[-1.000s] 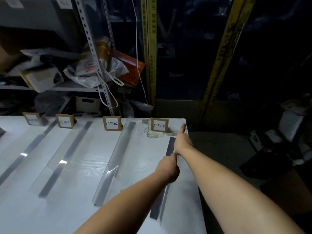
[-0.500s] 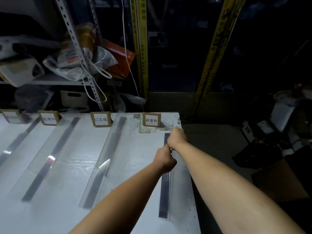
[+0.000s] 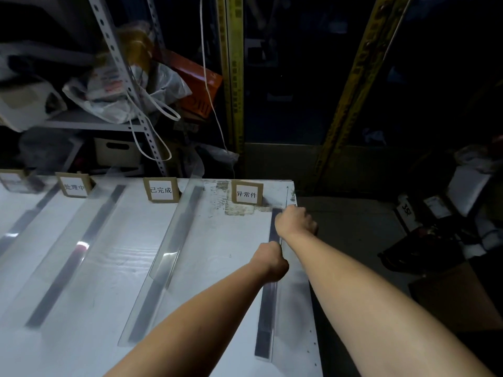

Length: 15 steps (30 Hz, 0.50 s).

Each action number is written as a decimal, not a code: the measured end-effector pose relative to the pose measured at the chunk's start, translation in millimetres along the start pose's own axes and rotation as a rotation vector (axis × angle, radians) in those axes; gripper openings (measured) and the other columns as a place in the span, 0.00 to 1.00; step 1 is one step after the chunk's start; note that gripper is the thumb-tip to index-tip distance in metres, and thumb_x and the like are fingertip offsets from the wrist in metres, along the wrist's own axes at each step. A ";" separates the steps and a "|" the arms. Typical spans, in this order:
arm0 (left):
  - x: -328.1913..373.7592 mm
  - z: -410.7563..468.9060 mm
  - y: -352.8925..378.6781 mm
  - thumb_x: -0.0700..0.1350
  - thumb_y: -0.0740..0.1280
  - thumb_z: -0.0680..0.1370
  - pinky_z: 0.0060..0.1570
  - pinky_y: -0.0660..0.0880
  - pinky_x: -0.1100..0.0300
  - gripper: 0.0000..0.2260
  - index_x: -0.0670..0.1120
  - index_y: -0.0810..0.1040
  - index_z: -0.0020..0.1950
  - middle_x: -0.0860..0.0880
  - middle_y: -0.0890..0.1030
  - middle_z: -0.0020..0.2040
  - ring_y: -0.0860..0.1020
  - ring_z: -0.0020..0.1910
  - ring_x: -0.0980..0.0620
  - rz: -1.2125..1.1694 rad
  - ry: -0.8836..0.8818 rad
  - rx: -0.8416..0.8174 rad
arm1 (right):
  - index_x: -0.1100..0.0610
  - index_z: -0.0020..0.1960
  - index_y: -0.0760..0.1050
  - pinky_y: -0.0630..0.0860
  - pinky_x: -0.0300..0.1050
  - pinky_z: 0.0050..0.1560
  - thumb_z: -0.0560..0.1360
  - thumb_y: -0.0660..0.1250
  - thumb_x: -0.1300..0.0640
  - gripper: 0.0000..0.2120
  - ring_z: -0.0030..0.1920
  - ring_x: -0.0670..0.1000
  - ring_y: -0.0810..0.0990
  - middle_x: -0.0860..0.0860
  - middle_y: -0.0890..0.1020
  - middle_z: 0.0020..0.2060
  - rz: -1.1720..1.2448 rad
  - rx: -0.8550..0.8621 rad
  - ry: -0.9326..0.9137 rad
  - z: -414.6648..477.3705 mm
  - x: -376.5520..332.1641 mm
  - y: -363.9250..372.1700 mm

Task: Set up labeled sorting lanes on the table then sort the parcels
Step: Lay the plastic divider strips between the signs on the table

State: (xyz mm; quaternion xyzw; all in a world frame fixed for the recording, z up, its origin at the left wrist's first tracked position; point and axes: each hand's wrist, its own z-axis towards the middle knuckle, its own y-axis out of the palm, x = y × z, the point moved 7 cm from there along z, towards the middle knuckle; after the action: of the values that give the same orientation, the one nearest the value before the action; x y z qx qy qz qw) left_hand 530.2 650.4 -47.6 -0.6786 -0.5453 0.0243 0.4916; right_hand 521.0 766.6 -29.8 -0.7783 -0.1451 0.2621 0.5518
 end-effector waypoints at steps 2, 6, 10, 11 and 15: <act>1.2 1.9 -0.6 0.34 0.59 0.74 0.42 0.73 0.57 0.08 0.40 0.72 0.52 0.40 0.76 0.50 0.76 0.48 0.44 -0.053 -0.002 0.006 | 0.55 0.58 0.79 0.81 0.50 0.51 0.79 0.64 0.50 0.12 0.52 0.58 0.82 0.55 0.82 0.52 0.036 -0.052 -0.016 1.8 -0.2 2.3; -4.6 12.0 -5.6 0.32 0.60 0.73 0.51 0.76 0.56 0.28 0.43 0.64 0.74 0.40 0.78 0.61 0.77 0.59 0.42 -0.267 -0.002 0.040 | 0.56 0.55 0.80 0.81 0.51 0.52 0.77 0.66 0.54 0.09 0.50 0.58 0.82 0.56 0.82 0.52 0.066 -0.074 -0.023 4.1 -2.3 1.9; -7.0 10.6 -0.6 0.33 0.71 0.73 0.70 0.70 0.48 0.45 0.48 0.48 0.82 0.40 0.66 0.76 0.67 0.74 0.41 -0.470 0.054 -0.090 | 0.58 0.61 0.78 0.78 0.52 0.52 0.81 0.64 0.58 0.10 0.55 0.58 0.82 0.56 0.82 0.55 -0.016 -0.015 -0.005 12.6 -2.7 -5.5; -8.6 7.6 3.0 0.37 0.74 0.73 0.73 0.66 0.49 0.46 0.47 0.47 0.82 0.41 0.61 0.79 0.63 0.77 0.42 -0.502 0.062 -0.121 | 0.58 0.62 0.77 0.77 0.51 0.50 0.82 0.63 0.58 0.11 0.56 0.58 0.81 0.57 0.81 0.56 -0.070 0.004 -0.001 14.1 -2.4 -8.0; -33.0 -0.9 27.6 0.60 0.74 0.72 0.71 0.68 0.49 0.43 0.42 0.60 0.79 0.40 0.69 0.75 0.69 0.72 0.40 -0.342 -0.051 -0.243 | 0.58 0.59 0.78 0.71 0.49 0.40 0.84 0.61 0.55 0.10 0.46 0.55 0.78 0.55 0.77 0.43 -0.224 0.045 -0.013 20.5 -2.9 -14.2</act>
State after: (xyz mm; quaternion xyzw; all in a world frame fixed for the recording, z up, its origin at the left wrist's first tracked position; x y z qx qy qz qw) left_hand 537.2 626.7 -82.9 -0.6295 -0.6637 -0.1081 0.3892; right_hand 508.0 786.1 -21.0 -0.7430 -0.2289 0.2072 0.5939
